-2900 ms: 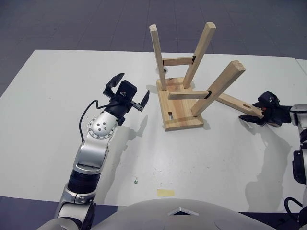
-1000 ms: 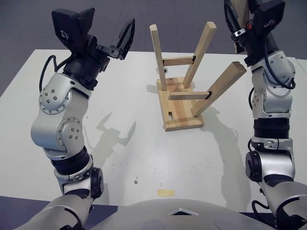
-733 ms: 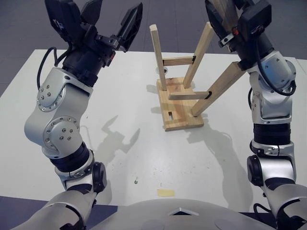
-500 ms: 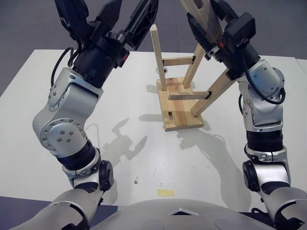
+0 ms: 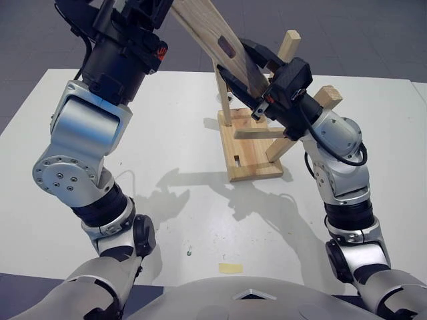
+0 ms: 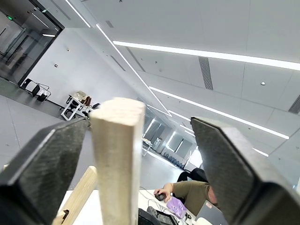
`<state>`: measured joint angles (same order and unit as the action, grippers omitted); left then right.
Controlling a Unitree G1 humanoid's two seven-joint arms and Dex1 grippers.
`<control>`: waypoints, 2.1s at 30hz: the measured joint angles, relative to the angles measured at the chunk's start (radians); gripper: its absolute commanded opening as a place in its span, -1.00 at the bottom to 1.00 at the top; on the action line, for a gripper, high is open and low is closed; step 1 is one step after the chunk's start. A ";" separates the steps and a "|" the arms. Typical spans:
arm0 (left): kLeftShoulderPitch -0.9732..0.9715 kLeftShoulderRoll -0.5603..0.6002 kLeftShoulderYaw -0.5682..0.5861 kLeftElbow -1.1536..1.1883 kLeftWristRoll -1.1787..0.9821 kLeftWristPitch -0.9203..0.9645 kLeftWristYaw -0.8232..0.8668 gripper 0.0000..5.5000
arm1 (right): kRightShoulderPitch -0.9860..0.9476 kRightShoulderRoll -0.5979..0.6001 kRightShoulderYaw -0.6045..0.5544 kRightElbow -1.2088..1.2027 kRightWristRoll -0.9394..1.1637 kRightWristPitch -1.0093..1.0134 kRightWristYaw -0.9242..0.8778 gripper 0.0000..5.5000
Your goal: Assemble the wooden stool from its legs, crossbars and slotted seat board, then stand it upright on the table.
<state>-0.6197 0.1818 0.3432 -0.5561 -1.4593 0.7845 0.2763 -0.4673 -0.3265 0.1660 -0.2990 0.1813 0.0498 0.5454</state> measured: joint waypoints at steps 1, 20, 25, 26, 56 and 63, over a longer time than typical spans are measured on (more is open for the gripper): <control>0.004 0.008 -0.011 -0.003 -0.002 -0.003 0.000 0.19 | 0.005 0.001 0.002 -0.001 0.000 0.003 0.000 -0.25; 0.051 0.203 -0.127 -0.018 0.054 -0.055 -0.035 -0.61 | 0.035 0.029 0.033 -0.035 -0.001 0.032 0.010 -0.25; 0.053 0.238 -0.120 -0.017 0.072 -0.070 -0.060 -0.63 | 0.034 0.039 0.030 -0.029 -0.008 0.048 -0.011 0.10; 0.053 0.237 -0.111 -0.012 0.078 -0.085 -0.054 -0.63 | 0.033 0.039 0.025 -0.023 -0.014 0.053 -0.019 0.17; 0.179 0.491 -0.171 -0.050 0.522 -0.111 -0.217 -0.63 | -0.094 -0.166 -0.392 0.390 -0.042 0.111 -0.231 0.96; 0.234 0.454 -0.215 -0.036 0.654 -0.111 -0.272 -0.63 | 0.185 -0.166 -0.353 0.207 -0.048 0.192 -0.193 0.96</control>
<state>-0.3860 0.6354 0.1281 -0.5924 -0.8052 0.6731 0.0041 -0.2823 -0.4923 -0.1866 -0.0916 0.1329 0.2422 0.3525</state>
